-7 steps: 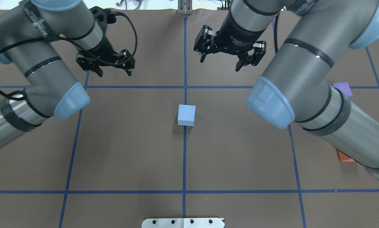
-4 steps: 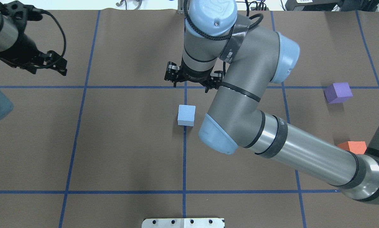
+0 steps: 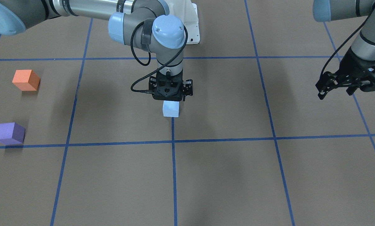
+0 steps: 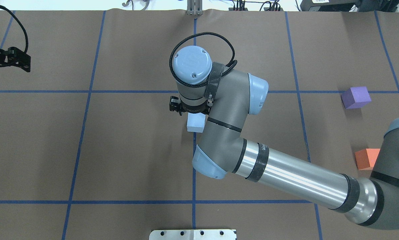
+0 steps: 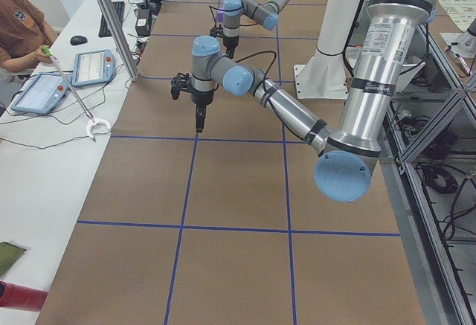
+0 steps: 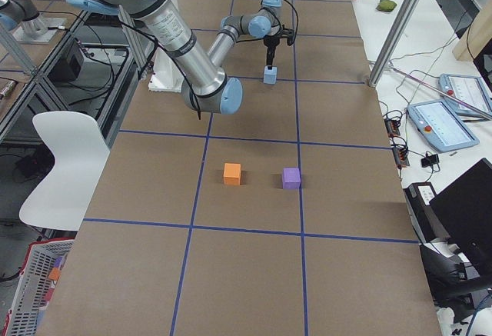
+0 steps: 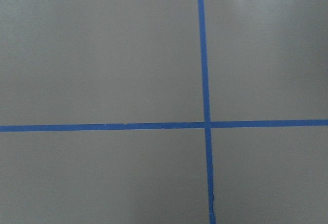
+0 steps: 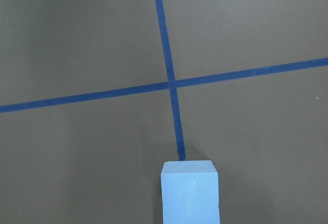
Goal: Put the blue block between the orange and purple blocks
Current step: 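Grasp the blue cube with the right gripper and lift it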
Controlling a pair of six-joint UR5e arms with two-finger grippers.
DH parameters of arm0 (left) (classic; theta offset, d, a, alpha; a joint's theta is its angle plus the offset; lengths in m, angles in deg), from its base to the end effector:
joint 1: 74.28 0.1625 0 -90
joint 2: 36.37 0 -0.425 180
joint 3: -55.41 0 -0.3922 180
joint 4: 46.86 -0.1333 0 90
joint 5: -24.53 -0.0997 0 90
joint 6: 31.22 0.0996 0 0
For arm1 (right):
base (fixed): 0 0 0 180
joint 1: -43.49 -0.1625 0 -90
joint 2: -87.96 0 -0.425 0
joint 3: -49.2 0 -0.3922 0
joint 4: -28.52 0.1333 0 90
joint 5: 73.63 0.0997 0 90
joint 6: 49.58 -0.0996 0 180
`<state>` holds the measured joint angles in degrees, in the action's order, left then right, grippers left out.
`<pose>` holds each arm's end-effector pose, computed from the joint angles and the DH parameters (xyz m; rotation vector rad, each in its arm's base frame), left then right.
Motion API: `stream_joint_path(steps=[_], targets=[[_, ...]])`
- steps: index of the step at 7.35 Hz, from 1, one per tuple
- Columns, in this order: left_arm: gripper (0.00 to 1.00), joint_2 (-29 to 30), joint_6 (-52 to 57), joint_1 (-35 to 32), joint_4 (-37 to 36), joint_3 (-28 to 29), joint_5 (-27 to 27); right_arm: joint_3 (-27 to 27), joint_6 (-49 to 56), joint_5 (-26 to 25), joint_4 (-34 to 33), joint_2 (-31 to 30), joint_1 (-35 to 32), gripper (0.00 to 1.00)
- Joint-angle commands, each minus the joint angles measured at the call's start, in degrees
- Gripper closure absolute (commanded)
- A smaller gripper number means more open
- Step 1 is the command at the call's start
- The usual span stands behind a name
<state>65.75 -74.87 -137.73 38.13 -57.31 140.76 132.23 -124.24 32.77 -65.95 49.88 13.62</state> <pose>0.1624 -0.5248 0.3819 0.1613 0.6605 -0.1677 -0.5980 -0.4647 0.1555 0.0166 -0.7534 0.1404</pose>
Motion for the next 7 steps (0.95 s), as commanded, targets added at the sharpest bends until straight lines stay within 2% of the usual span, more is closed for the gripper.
stream_joint_path(steps=[1,2,3,4,5,7], targets=[[0.0,-0.9,0.2,-0.1,0.0,0.2,-1.8,-5.7,0.1,-0.9,5.4,-0.1,0.6,0.0],[0.0,-0.9,-0.1,-0.2,0.0,0.0,-2.1,-7.9,0.1,-1.6,9.0,-0.2,0.7,0.0],[0.0,-0.9,0.2,-1.6,0.0,0.1,-2.1,-8.5,0.2,-1.6,9.6,-0.6,0.7,0.01],[0.0,-1.1,0.3,-1.6,0.0,0.3,-2.1,-8.8,-0.7,-1.6,9.7,-0.5,0.7,0.68],[0.0,-1.1,0.2,-1.5,0.2,0.2,-2.1,-8.5,-0.7,-1.4,10.2,-0.8,0.8,1.0],[0.0,-1.2,0.2,-1.4,0.2,0.2,-2.0,-6.3,-0.7,2.4,9.7,-0.9,0.7,1.0]])
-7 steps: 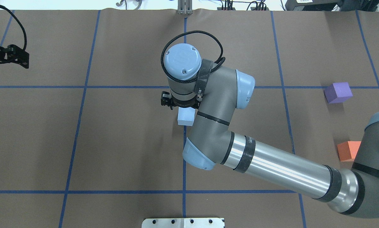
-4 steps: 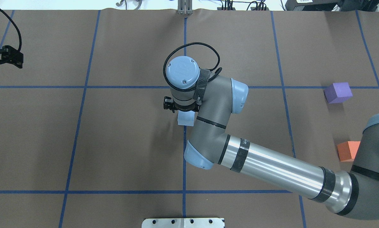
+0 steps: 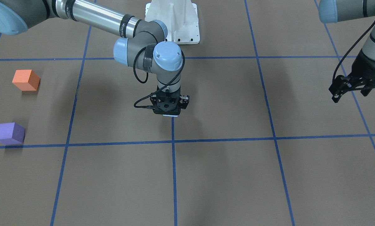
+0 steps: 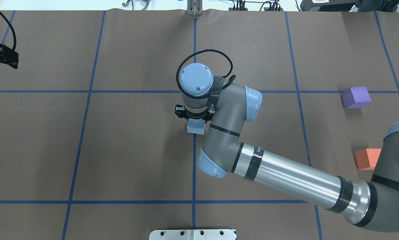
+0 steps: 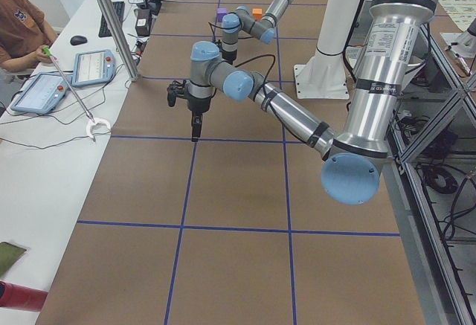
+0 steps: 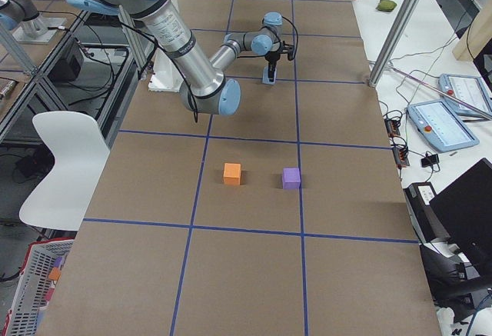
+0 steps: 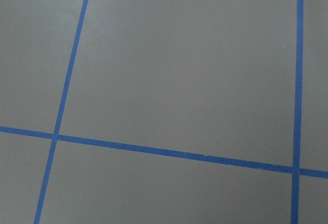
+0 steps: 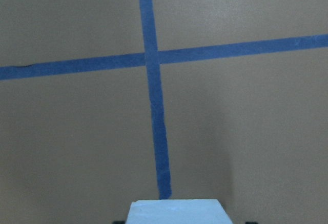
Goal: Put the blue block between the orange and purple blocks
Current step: 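Carry the blue cube with the right gripper toward the purple cube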
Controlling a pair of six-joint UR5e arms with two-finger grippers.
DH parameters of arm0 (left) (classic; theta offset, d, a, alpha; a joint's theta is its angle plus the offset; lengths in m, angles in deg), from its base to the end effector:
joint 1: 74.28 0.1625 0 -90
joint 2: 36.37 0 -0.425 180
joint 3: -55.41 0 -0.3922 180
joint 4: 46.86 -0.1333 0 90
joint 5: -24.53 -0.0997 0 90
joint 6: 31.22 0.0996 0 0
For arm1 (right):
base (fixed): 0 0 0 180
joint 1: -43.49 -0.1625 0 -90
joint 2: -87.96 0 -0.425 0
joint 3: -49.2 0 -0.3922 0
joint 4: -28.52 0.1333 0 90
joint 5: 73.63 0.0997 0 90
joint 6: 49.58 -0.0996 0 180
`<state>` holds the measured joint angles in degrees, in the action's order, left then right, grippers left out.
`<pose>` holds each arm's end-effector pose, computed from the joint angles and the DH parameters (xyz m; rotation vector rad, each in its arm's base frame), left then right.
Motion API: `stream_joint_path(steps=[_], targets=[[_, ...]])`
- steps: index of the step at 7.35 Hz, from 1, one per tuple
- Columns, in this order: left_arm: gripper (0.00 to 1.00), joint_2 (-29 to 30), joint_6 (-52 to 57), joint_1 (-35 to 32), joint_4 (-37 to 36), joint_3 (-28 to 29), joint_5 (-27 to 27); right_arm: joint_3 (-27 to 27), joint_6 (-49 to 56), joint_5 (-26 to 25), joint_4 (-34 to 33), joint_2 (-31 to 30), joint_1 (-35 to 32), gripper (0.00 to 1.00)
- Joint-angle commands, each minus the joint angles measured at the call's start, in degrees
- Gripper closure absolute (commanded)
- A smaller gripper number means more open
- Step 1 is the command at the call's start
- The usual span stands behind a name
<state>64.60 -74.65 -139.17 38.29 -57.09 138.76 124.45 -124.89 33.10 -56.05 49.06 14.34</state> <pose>0.1451 -0.5273 0.3954 0.1737 0.6200 -0.2030 -0.6342 -0.4735 0.2016 0.0115 -0.7759 0.1331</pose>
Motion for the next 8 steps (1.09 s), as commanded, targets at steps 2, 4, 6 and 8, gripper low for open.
stream_joint_path(steps=[2,4,6,8], targets=[[0.0,-0.2,0.1,0.0,0.0,-0.1,-0.1,10.7,0.9,2.3,-10.0,-1.3,-1.3,1.0],[0.0,-3.2,10.4,-0.2,0.1,-0.3,0.0,27.2,6.9,2.8,-18.0,-9.8,-5.8,1.0],[0.0,-5.2,19.9,-3.5,0.6,0.0,0.6,38.1,21.2,8.6,-26.4,-16.0,-17.2,1.0],[0.0,-5.5,23.6,-4.8,0.9,1.0,0.6,45.0,40.7,16.5,-25.7,-30.5,-29.2,1.0]])
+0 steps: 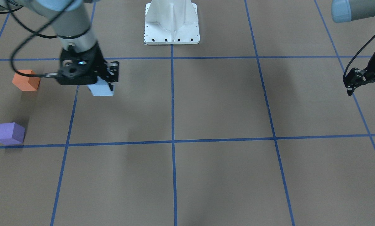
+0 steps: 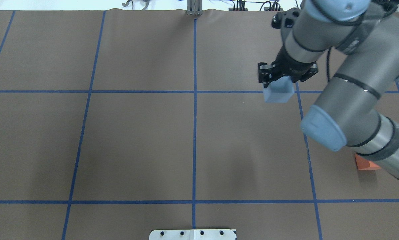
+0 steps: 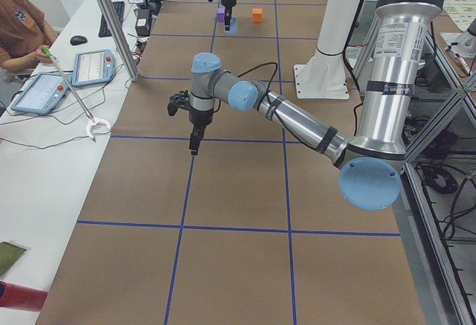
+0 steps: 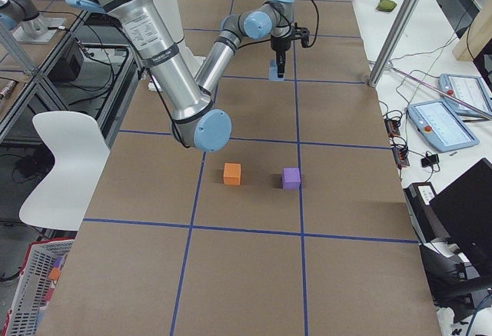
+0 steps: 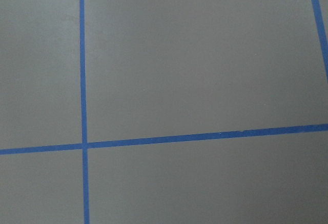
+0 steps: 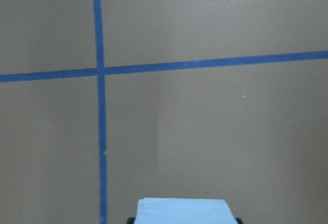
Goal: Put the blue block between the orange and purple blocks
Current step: 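Carry the blue cube with the right gripper toward the purple cube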
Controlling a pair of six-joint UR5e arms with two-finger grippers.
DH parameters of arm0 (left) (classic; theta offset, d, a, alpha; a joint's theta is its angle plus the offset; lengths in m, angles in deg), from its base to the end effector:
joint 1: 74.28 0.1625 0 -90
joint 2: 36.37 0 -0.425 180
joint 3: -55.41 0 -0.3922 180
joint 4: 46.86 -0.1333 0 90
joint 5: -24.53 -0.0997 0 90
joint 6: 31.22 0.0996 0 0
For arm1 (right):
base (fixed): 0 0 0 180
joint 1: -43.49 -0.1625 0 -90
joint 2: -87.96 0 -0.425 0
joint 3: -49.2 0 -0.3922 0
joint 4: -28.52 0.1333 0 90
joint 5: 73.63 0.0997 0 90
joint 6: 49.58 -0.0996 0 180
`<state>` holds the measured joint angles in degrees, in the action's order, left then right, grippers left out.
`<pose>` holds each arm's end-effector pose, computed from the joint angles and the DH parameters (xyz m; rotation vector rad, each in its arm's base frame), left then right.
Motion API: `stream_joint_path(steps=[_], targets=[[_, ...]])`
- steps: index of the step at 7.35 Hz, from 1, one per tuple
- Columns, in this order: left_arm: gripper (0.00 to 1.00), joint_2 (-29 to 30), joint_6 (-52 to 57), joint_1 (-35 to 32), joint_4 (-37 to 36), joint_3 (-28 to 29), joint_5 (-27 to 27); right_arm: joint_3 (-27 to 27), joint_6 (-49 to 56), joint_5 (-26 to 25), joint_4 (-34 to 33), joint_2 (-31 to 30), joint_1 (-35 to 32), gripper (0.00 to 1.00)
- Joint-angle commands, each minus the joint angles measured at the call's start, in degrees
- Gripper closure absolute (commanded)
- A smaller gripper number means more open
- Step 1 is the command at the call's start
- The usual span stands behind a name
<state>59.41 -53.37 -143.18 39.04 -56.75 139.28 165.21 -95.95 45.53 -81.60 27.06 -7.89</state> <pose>0.1007 -0.5153 0.4440 0.2238 0.5466 0.0721 -0.2849 -0.4925 0.2262 0.1073 -0.7661 -0.0269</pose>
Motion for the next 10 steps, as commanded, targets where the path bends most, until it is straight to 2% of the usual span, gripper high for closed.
stream_joint_path(steps=[1,3,4,6,7,8,10], targets=[[0.0,-0.3,2.3,-1.1,0.2,0.7,0.0,5.8,19.4,3.8,1.3,-15.8,-10.2,1.0],[0.0,-0.4,2.3,-1.2,0.2,0.7,0.0,3.4,20.9,4.3,20.1,-30.7,-13.5,1.0],[0.0,-0.4,2.4,-1.2,0.2,1.0,-0.1,-0.6,21.0,7.4,26.5,-34.2,-13.8,1.0],[0.0,-0.2,2.5,-1.8,0.1,3.7,-0.2,-7.2,21.1,8.5,33.5,-36.6,-13.8,1.0],[0.0,-0.5,6.9,-3.3,0.0,4.4,0.2,-10.1,20.8,8.4,35.8,-36.3,-13.7,1.0],[0.0,-1.6,16.0,-6.4,-0.4,6.1,1.5,-12.1,20.4,8.3,36.6,-35.2,-13.6,1.0],[0.0,-2.5,27.1,-12.8,-0.1,12.4,10.8,-14.3,20.0,8.4,36.6,-32.6,-13.0,1.0]])
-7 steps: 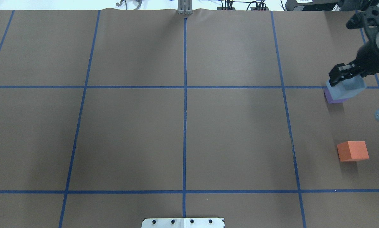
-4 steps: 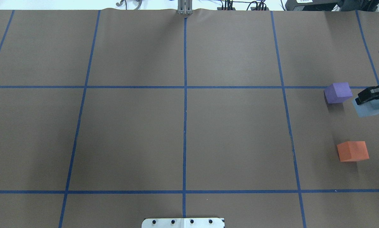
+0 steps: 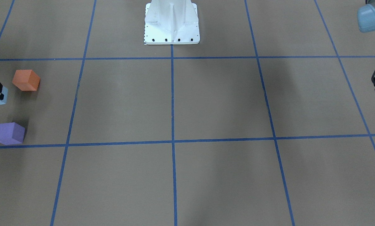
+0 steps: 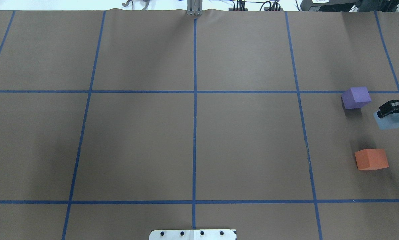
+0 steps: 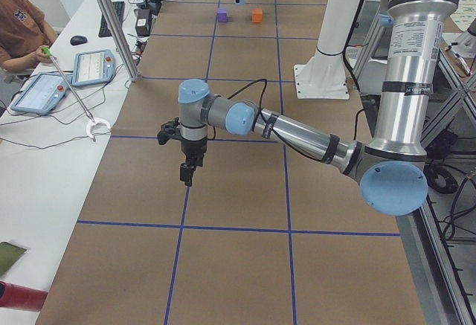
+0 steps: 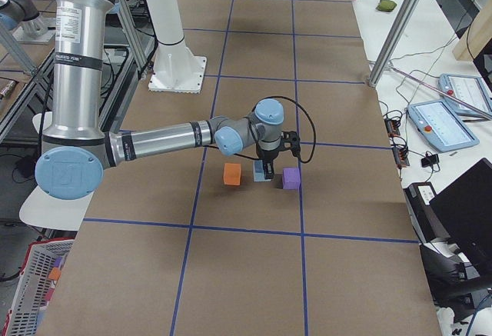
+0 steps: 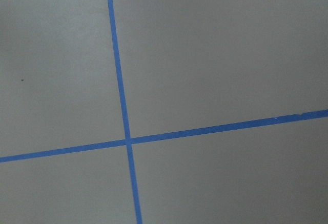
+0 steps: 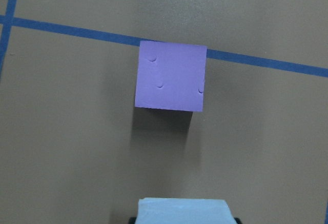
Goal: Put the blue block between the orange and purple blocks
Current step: 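Lower the blue cube between purple and orange cubes, open right gripper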
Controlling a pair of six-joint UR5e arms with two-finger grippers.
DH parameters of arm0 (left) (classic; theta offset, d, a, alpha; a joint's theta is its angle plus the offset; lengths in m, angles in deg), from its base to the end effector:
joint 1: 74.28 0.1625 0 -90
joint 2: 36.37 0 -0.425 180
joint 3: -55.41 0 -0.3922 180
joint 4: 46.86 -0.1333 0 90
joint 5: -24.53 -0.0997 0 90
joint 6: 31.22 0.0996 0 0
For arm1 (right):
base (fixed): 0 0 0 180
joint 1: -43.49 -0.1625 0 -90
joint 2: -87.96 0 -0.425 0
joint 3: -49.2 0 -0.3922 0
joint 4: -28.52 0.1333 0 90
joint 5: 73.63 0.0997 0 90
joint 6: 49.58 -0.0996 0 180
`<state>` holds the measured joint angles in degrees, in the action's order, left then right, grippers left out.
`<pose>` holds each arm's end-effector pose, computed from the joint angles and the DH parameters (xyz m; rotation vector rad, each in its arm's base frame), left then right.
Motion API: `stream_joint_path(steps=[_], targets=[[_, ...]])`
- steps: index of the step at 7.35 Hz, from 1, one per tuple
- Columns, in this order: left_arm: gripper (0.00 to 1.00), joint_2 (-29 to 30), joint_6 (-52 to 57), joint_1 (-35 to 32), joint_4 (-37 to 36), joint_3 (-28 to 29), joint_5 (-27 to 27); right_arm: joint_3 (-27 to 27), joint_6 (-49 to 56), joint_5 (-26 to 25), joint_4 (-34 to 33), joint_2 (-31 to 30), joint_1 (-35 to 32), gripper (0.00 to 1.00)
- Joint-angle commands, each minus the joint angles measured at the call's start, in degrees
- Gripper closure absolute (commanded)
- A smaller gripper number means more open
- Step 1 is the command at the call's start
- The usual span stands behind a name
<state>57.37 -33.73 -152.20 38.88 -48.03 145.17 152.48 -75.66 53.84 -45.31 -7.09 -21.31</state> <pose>0.0279 -0.5245 0.5320 0.1510 0.5572 0.2227 -0.1361 -0.4600 0.5605 0.0914 -0.7580 -0.1246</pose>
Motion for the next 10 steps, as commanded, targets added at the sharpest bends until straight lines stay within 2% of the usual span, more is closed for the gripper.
stream_joint_path(steps=[1,2,4,6,10], targets=[[0.0,-0.6,9.6,-4.3,0.1,5.0,5.0,-2.3,-2.9,0.0,0.2,3.4,2.1,1.0],[0.0,-0.6,9.6,-4.3,0.0,5.4,4.9,-2.6,-7.1,-0.4,0.3,3.9,5.1,1.0],[0.0,-0.6,11.2,-5.0,0.2,7.1,4.6,-2.8,-7.9,-1.2,0.3,4.0,7.1,1.0],[0.0,-2.7,13.1,-6.3,0.3,6.9,4.6,-5.6,-8.0,-1.7,0.3,5.7,7.3,1.0],[0.0,-2.9,13.2,-6.7,0.3,6.5,4.6,-8.2,-8.0,-1.5,0.3,6.2,7.4,1.0]])
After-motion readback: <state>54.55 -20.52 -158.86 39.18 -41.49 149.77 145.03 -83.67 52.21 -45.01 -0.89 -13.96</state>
